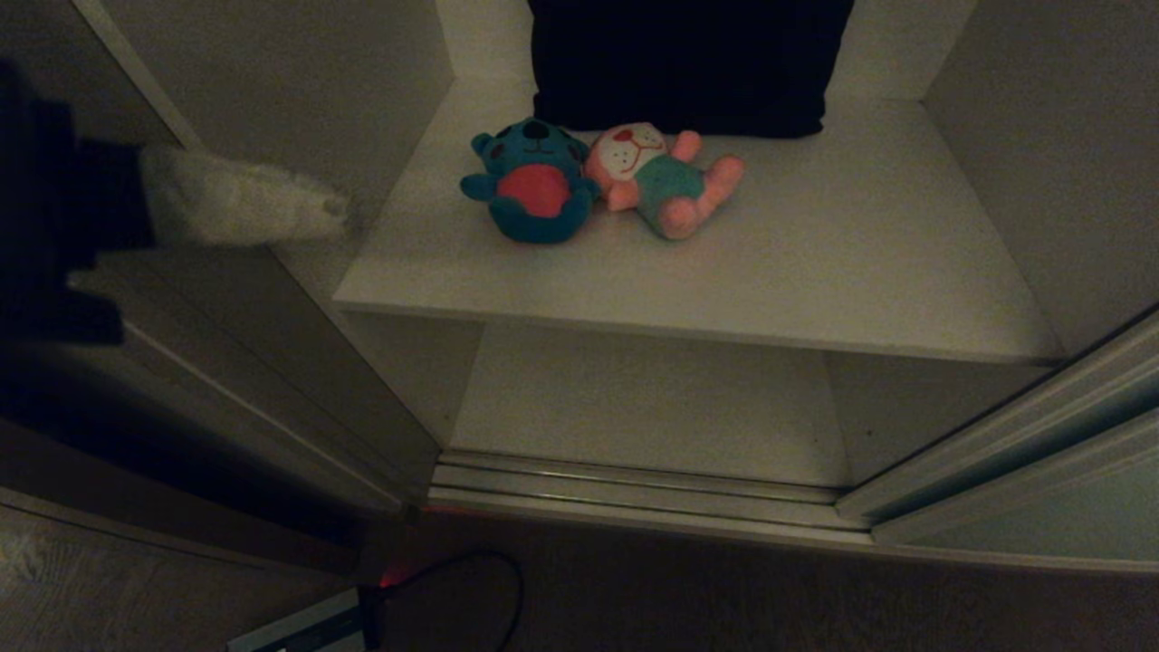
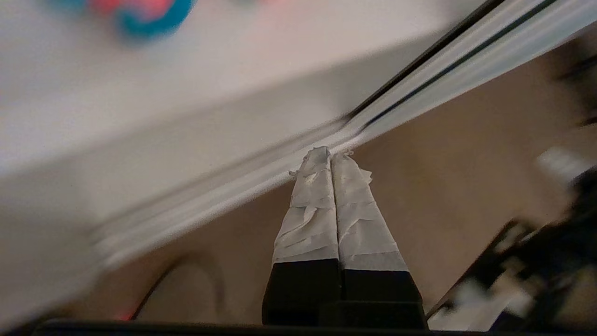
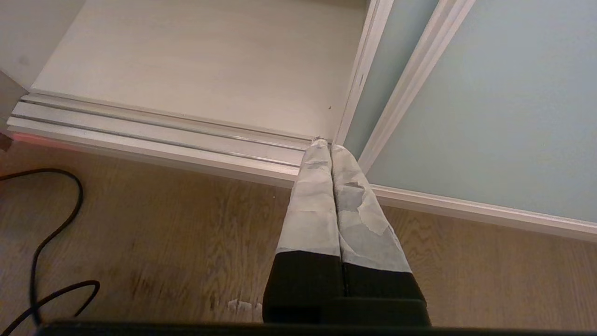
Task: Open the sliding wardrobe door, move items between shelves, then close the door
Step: Close the door
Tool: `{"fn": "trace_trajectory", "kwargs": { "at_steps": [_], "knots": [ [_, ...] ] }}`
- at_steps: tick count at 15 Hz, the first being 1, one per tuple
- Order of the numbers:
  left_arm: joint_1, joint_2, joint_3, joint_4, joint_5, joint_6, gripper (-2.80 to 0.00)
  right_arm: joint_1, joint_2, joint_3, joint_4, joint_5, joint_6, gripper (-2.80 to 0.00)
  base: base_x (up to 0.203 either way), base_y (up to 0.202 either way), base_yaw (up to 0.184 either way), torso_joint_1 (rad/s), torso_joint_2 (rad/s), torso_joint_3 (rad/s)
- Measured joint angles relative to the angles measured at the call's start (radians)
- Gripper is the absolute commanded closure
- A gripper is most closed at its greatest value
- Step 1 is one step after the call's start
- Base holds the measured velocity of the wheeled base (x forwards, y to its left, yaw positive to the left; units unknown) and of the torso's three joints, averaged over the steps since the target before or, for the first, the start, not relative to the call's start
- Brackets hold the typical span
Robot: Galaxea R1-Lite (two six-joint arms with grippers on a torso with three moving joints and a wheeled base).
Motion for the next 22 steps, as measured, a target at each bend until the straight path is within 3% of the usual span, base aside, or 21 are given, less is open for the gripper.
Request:
{"fn": "trace_trajectory", "kwargs": {
  "at_steps": [5, 8, 13, 16, 20, 22],
  "knots": [
    [0.414, -0.324, 0.310, 0.019, -0.122, 0.023, 0.00, 0.000, 0.000, 0.000, 0.000, 0.000, 0.000, 0.00, 0.000, 0.000, 0.000, 0.000, 0.00, 0.000],
    [0.583, -0.524, 0.492, 0.025, -0.139, 0.031, 0.00, 0.000, 0.000, 0.000, 0.000, 0.000, 0.000, 0.00, 0.000, 0.000, 0.000, 0.000, 0.00, 0.000],
    [0.689, -0.858, 0.883, 0.013, -0.089, 0.117, 0.00, 0.000, 0.000, 0.000, 0.000, 0.000, 0.000, 0.00, 0.000, 0.000, 0.000, 0.000, 0.00, 0.000],
    [0.707, -0.960, 1.020, -0.062, -0.059, 0.104, 0.00, 0.000, 0.000, 0.000, 0.000, 0.000, 0.000, 0.00, 0.000, 0.000, 0.000, 0.000, 0.00, 0.000],
    [0.708, -1.105, 1.204, -0.134, -0.045, 0.145, 0.00, 0.000, 0.000, 0.000, 0.000, 0.000, 0.000, 0.00, 0.000, 0.000, 0.000, 0.000, 0.00, 0.000],
    [0.708, -1.136, 1.303, -0.231, -0.017, 0.138, 0.00, 0.000, 0.000, 0.000, 0.000, 0.000, 0.000, 0.00, 0.000, 0.000, 0.000, 0.000, 0.00, 0.000]
  ]
}}
